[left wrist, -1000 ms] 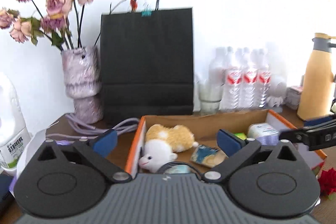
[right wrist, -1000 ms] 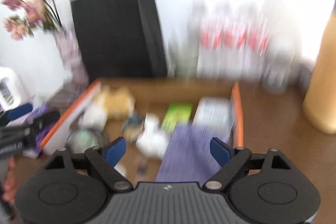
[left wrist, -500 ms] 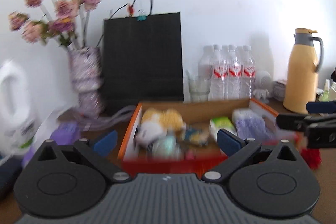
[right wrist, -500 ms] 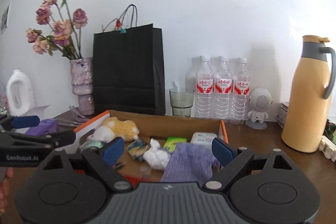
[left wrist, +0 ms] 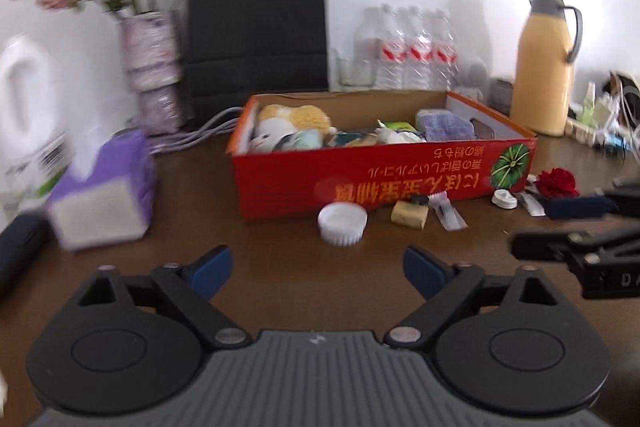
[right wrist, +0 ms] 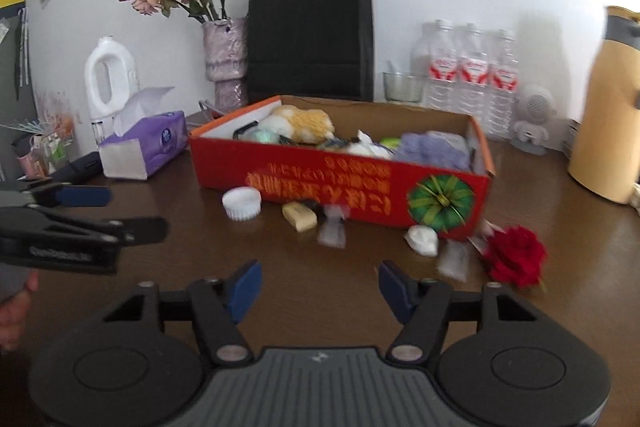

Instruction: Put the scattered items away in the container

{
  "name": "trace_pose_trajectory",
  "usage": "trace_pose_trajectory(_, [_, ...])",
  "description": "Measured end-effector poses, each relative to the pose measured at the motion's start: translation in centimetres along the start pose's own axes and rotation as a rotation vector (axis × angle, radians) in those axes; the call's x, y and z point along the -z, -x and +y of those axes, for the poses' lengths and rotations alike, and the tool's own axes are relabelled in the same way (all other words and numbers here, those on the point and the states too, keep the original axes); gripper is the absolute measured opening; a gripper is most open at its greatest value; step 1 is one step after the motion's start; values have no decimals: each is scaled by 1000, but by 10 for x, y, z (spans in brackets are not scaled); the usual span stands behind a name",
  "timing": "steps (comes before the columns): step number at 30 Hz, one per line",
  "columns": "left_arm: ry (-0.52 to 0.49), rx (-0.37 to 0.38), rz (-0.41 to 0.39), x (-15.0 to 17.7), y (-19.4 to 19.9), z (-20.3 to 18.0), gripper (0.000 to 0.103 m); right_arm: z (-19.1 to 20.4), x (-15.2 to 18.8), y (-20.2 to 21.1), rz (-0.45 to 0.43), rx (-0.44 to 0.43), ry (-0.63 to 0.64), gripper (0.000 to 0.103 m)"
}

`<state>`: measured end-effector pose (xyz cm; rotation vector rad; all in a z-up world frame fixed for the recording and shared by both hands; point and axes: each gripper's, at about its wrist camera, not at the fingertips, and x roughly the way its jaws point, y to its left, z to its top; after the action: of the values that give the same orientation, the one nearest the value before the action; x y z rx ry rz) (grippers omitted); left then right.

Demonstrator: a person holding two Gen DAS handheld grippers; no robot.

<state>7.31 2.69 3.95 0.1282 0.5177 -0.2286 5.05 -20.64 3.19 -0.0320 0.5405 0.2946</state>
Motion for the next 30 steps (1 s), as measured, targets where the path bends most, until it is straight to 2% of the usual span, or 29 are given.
trace_pose_trajectory(3, [-55,77,9,-14,-34,-4,84,4,-23,-29,-5,-55,-35,63])
trace_pose_trajectory(4, [-55,77,35,-16,-46,-4,77,5,-30,-40,-1,-67,-53,62])
trace_pose_trajectory(7, [-35,70,97,-17,-71,0,72,6,-44,-69,31,-73,-120,55])
trace_pose_trajectory(9, [-16,92,101,-17,-79,4,68,7,-49,-84,57,-70,-154,49])
trace_pose_trajectory(12, [6,123,98,-20,-84,7,53,10,-51,-104,117,-25,-208,45])
trace_pose_trajectory(14, [12,138,118,-18,-88,8,41,11,-48,-113,138,-8,-243,34])
trace_pose_trajectory(15, [20,143,116,-17,-88,8,41,10,-46,-117,146,5,-257,27])
trace_pose_trajectory(18, [22,146,107,-14,-83,10,41,8,-43,-119,127,17,-294,24])
trace_pose_trajectory(20, [32,154,106,-13,-81,12,41,7,-41,-116,108,28,-309,14])
trace_pose_trajectory(23, [30,147,100,-11,-77,13,41,7,-40,-105,82,23,-311,13])
trace_pose_trajectory(26, [14,110,114,-10,-66,10,41,15,-38,-85,61,27,-237,13])
trace_pose_trajectory(30, [25,146,50,0,-8,1,41,18,-22,-30,14,-11,-123,13])
